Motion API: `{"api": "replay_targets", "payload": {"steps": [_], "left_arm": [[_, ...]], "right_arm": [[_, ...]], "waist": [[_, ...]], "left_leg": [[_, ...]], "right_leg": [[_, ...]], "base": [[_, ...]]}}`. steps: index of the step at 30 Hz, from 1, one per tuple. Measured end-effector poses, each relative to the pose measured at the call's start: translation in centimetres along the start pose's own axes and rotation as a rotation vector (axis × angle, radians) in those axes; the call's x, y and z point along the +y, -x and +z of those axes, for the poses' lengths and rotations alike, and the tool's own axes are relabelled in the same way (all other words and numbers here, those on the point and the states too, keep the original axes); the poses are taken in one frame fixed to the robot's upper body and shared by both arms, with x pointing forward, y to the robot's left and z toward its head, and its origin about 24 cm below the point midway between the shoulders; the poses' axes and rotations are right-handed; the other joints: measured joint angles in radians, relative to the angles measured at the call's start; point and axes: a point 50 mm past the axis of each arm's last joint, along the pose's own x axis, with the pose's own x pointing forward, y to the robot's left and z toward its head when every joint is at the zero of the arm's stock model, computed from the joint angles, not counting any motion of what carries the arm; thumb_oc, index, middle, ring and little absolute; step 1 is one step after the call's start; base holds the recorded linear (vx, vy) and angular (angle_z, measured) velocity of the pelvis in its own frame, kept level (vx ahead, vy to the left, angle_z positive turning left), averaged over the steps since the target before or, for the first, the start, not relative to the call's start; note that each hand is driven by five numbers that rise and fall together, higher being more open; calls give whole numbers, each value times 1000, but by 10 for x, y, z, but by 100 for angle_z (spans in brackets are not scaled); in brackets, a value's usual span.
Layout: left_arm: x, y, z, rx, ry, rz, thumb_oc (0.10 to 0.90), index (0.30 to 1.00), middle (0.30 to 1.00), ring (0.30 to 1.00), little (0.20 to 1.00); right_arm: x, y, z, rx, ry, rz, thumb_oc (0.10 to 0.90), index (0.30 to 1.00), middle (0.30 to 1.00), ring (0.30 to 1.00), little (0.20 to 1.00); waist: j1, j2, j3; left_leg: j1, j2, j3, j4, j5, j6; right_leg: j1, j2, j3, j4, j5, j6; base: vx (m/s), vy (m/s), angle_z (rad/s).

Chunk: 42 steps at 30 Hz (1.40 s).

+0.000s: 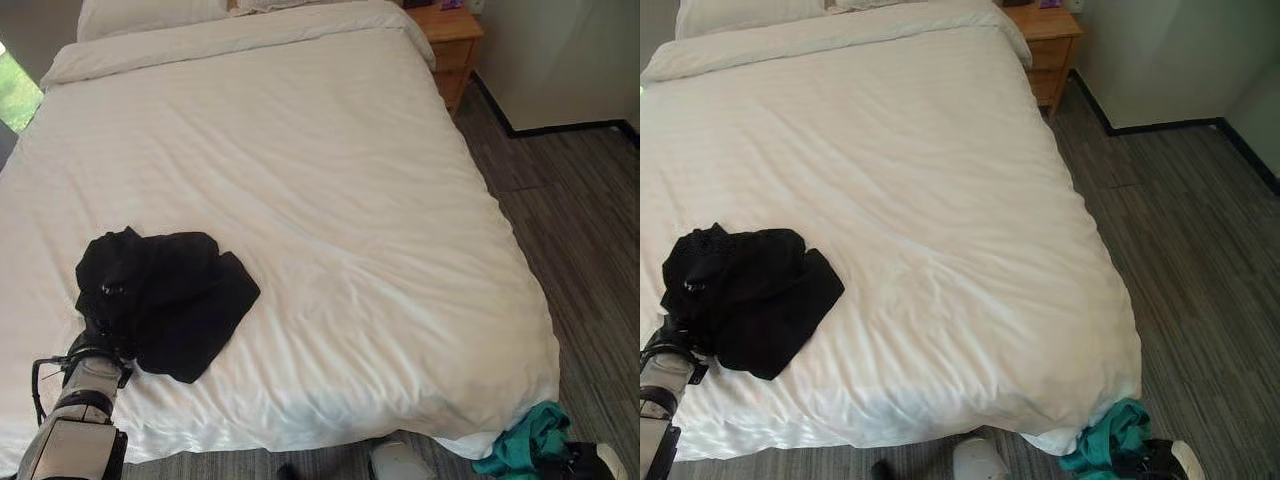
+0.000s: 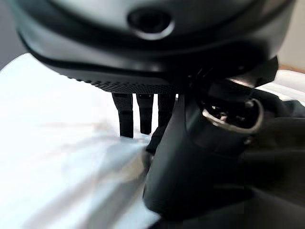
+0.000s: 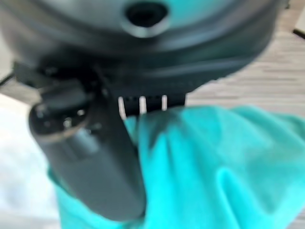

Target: Pick up bed clothes into laundry basket.

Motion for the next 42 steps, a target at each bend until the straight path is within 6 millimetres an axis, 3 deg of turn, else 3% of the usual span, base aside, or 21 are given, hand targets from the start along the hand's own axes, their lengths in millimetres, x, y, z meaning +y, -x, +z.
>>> {"api": "replay_targets", "payload": {"steps": [1,4,6,7,8,10,12,13,16,20,22,27,28,30,32,34,35,37,38,40,42], "left_arm": [[4,0,3,-21,15,9,400,300,300,300,300],[15,5,51,-187,140,26,414,321,321,321,321],[35,21,104,-467,188,63,582,573,573,573,573],[42,26,118,-520,184,75,576,564,564,564,564],[55,36,137,-619,124,113,500,451,451,451,451],[60,42,158,-690,84,156,452,378,378,378,378],[72,46,170,-729,37,206,400,300,300,300,300],[80,47,171,-740,15,243,400,300,300,300,300],[84,50,175,-764,11,267,400,300,300,300,300],[76,44,156,-705,30,242,400,300,300,300,300],[73,44,155,-698,72,230,400,300,300,300,300],[53,67,178,-824,165,158,400,300,300,300,300],[55,76,185,-877,175,163,400,300,300,300,300],[43,101,202,-990,255,139,400,300,300,300,300],[36,131,214,-1127,306,121,400,300,300,300,300],[32,150,221,-1210,343,113,400,300,300,300,300],[34,160,223,-1268,347,135,400,300,300,300,300],[35,164,220,-1282,354,161,400,300,300,300,300],[32,164,218,-1282,324,175,400,300,300,300,300],[34,169,220,-1314,294,199,400,300,300,300,300],[40,179,222,-1367,275,245,400,300,300,300,300]], "right_arm": [[-8,-4,22,-77,16,-6,400,300,300,300,300],[-29,0,43,-192,-11,-58,400,300,300,300,300],[-30,6,46,-250,12,-67,400,300,300,300,300],[-30,8,50,-269,8,-68,400,300,300,300,300],[-31,12,62,-330,-15,-82,400,300,300,300,300],[-34,15,73,-378,-52,-104,400,300,300,300,300],[-20,18,71,-369,-75,-74,400,300,300,300,300],[-13,20,71,-366,-90,-56,400,300,300,300,300],[-7,21,48,-298,-44,-36,400,300,300,300,300],[0,28,-1,-135,29,17,400,300,300,300,300],[0,28,-2,-133,30,18,400,300,300,300,300],[-7,23,27,-222,-16,-20,400,300,300,300,300],[-9,23,32,-241,-24,-34,400,300,300,300,300],[-20,21,38,-257,-43,-88,400,300,300,300,300],[-30,23,49,-302,-58,-122,400,300,300,300,300],[-33,26,56,-347,-46,-134,400,300,300,300,300],[-37,32,70,-423,-49,-159,400,300,300,300,300],[-42,38,86,-499,-46,-181,400,300,300,300,300],[-42,40,106,-566,-58,-191,400,300,300,300,300],[-49,45,122,-625,-67,-224,400,300,300,300,300],[-58,48,137,-678,-79,-264,400,300,300,300,300]], "waist": [[56,-31,17],[58,-52,29],[60,-114,21],[58,-134,20],[53,-168,19],[52,-155,15],[50,-172,-4],[42,-190,-19],[7,-151,-32],[-20,-114,-36],[-22,-109,-34],[-38,-120,-12],[-20,-121,2],[22,-56,36],[43,14,69],[74,17,71],[77,3,67],[88,-9,68],[110,-39,83],[110,-51,80],[123,-45,76]], "left_leg": [[2,-74,-184,27,-48,-37],[-44,-111,-261,124,-101,-43],[-68,-141,-271,120,-76,-13],[-68,-154,-266,115,-54,4],[-48,-170,-238,86,-23,22],[-41,-163,-196,70,-12,54],[-7,-168,-143,57,-14,54],[5,-190,-129,59,-16,59],[19,-199,-76,54,-25,70],[108,-187,-28,11,-54,76],[116,-181,-21,6,-56,74],[140,-182,38,-5,-51,80],[136,-183,59,3,-57,92],[118,-143,102,-4,-45,107],[119,-96,132,-38,-20,96],[127,-85,165,-42,-21,95],[130,-85,175,-46,-27,74],[130,-83,206,-25,-37,37],[49,-76,236,125,-88,2],[-12,-90,197,84,-111,24],[-19,-69,200,-29,18,37]], "right_leg": [[-8,-17,70,-1,2,4],[10,-35,65,-8,15,26],[-23,-64,54,21,-72,84],[-25,-67,68,29,-83,83],[-36,-87,94,44,-93,96],[-40,-91,94,61,-138,144],[-44,-73,-6,133,-137,142],[-28,-82,28,105,-89,104],[-15,-102,45,69,-86,100],[43,-90,37,22,19,82],[43,-86,26,22,31,72],[42,-71,-78,17,98,71],[38,-84,-139,-1,99,113],[1,-88,-306,72,-71,86],[-50,-138,-410,288,-114,120],[-34,-201,-420,370,-157,150],[23,-248,-417,324,-140,128],[65,-237,-405,250,-124,87],[87,-231,-390,183,-99,31],[91,-224,-392,126,-76,9],[59,-183,-395,103,-54,41]], "base": [[-207,153,-176],[-165,159,-30],[-133,205,29],[-167,224,-17],[-134,197,-42],[-178,229,-58],[-80,101,-71],[-69,104,-78],[-54,85,-51],[-49,45,-43],[-92,17,-20],[-182,7,-25],[-164,3,-49],[-172,-26,-47],[-160,-53,-27],[-86,-54,-53],[-69,-78,-70],[-41,-76,-73],[-51,-113,-92],[-48,-102,-65],[-45,-116,-87]]}}
